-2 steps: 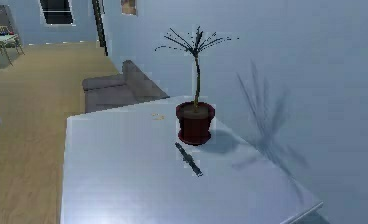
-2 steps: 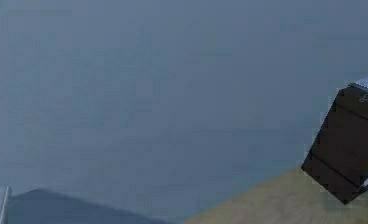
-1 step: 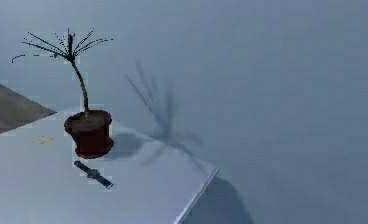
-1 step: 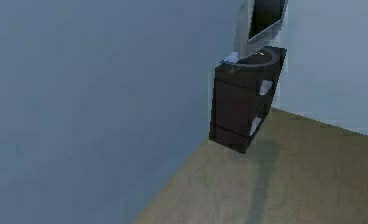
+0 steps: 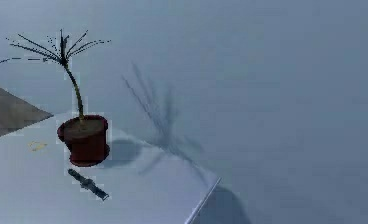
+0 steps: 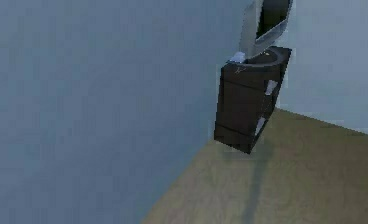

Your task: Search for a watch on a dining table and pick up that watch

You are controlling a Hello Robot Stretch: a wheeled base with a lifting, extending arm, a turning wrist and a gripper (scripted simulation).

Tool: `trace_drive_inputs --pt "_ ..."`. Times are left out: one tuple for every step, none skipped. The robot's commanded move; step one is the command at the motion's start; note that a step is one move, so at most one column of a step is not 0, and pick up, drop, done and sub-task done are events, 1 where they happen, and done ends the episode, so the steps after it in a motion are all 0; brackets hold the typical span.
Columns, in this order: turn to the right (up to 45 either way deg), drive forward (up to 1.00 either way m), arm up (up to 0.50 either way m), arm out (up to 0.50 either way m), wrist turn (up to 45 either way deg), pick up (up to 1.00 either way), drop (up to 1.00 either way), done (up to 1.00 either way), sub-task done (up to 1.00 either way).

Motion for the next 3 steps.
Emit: trace_drive_inputs --pt "-45.0 0.00 0.00 0.00 0.0 0.00 0.00 0.00 0.00" --pt "-45.0 0.00 0.00 0.00 0.0 0.00 0.00 0.00 0.00" --pt "-27.0 0.00 0.00 0.00 0.0 0.00 0.00 0.00 0.00"
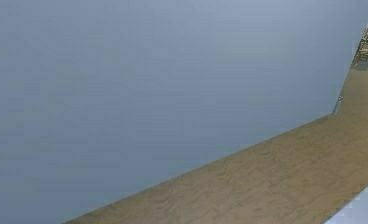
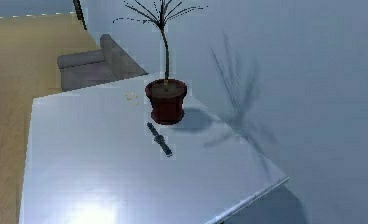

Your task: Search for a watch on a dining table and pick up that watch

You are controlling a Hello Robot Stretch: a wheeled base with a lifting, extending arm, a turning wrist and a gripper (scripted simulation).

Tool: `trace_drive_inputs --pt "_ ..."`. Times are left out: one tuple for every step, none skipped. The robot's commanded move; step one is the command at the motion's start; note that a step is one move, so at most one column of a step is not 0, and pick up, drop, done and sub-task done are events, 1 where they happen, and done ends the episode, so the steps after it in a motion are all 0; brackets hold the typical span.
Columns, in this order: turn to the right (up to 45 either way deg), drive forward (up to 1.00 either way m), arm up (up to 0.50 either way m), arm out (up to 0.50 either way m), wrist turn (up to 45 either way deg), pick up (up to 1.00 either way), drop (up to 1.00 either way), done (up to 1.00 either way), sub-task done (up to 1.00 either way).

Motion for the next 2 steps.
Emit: trace_drive_inputs --pt "0.0 0.00 0.50 0.00 0.0 0.00 0.00 0.00 0.00" --pt "0.0 0.00 0.38 0.00 0.0 0.00 0.00 0.00 0.00"
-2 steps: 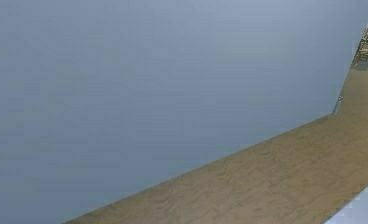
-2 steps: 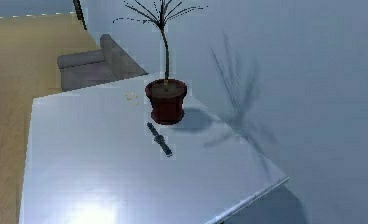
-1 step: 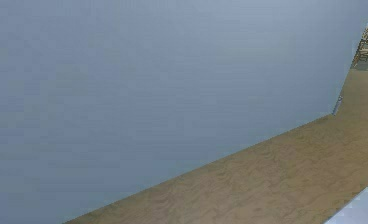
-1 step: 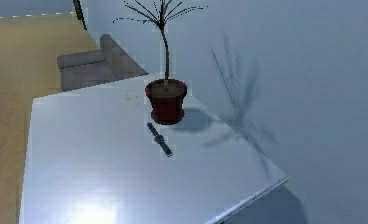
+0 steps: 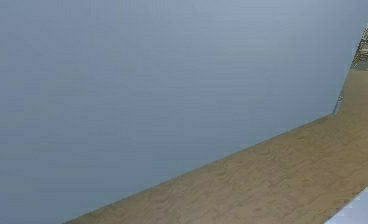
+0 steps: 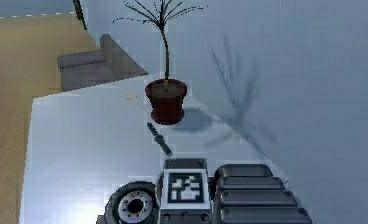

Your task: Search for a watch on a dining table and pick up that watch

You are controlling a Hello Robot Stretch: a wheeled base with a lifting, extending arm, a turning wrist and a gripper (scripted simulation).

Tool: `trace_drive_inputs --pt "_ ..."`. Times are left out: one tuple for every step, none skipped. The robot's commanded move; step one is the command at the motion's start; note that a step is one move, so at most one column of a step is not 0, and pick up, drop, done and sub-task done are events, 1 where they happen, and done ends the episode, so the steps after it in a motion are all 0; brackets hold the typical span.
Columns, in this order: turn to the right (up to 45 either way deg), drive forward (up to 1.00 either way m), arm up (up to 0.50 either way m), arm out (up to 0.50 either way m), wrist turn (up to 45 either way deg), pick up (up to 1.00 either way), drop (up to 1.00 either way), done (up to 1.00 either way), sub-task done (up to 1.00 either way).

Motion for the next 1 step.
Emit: trace_drive_inputs --pt "0.0 0.00 0.00 0.26 0.0 0.00 0.00 0.00 0.00"
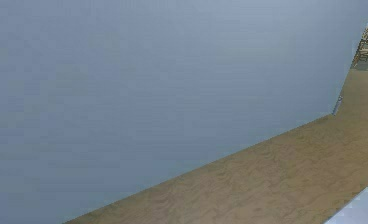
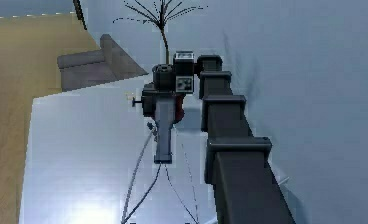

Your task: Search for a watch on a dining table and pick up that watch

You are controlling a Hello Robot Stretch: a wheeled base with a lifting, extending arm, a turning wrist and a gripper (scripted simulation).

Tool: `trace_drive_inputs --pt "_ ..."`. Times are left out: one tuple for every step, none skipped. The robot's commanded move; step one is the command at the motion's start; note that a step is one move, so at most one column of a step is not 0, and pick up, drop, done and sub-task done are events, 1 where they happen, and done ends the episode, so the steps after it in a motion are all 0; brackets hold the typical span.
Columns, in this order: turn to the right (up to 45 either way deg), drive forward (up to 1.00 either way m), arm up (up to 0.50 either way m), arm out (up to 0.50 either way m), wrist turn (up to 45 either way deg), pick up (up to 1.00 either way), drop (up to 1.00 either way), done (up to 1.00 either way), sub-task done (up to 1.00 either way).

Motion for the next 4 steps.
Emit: trace_drive_inputs --pt "0.0 0.00 0.00 0.00 45.0 0.00 0.00 0.00 0.00" --pt "0.0 0.00 0.00 0.00 45.0 0.00 0.00 0.00 0.00" --pt "0.0 0.00 0.00 0.00 45.0 0.00 0.00 0.00 0.00" --pt "0.0 0.00 0.00 0.00 36.0 0.00 0.00 0.00 0.00"
